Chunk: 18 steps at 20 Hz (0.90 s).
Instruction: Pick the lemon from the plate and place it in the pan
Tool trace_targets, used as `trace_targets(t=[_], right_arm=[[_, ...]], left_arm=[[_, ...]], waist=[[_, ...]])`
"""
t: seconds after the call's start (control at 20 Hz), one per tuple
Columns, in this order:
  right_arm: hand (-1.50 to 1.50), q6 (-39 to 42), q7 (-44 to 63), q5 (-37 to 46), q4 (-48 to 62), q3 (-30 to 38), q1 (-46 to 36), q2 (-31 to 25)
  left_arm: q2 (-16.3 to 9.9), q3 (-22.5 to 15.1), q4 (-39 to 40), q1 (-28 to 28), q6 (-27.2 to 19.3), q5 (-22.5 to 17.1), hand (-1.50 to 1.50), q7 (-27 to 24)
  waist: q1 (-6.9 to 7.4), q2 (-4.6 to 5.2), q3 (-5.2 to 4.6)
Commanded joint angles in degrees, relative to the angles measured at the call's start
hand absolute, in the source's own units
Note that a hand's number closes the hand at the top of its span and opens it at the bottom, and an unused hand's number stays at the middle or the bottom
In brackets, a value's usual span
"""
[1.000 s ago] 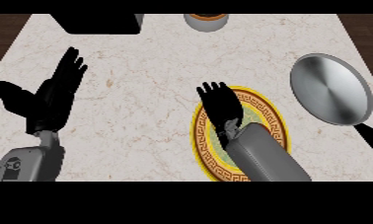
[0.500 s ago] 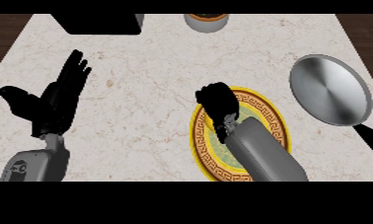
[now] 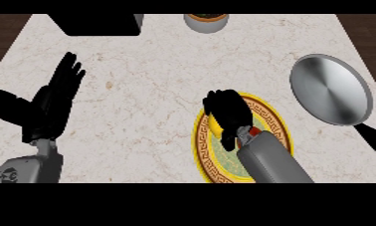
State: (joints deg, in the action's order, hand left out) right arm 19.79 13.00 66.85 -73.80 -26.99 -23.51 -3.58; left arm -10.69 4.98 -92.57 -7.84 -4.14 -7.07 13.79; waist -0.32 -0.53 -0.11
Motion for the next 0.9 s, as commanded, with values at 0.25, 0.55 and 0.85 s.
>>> trace_targets(t=[0.25, 0.55, 0.85], right_arm=[[1.5, -4.0, -5.26, -1.04, -33.99, -0.6, 23.93, -16.36], [1.5, -2.96, -3.18, -1.88, -55.33, 7.28, 22.67, -19.88], [1.5, 10.52, 3.51, -9.68, -72.17, 15.55, 25.04, -19.74]], left_arm=[[-0.78, 1.41, 1.09, -1.49, -0.29, -0.14, 0.0, 1.1], [1.1, 0.09, -0.3, -0.63, -1.68, 0.73, 0.0, 1.0], [0.45, -0.34, -2.77, 1.21, -0.16, 0.58, 0.0, 1.87]], waist=[[-1.81, 0.05, 0.11], [-1.92, -0.03, 0.1], [-0.07, 0.31, 0.08]])
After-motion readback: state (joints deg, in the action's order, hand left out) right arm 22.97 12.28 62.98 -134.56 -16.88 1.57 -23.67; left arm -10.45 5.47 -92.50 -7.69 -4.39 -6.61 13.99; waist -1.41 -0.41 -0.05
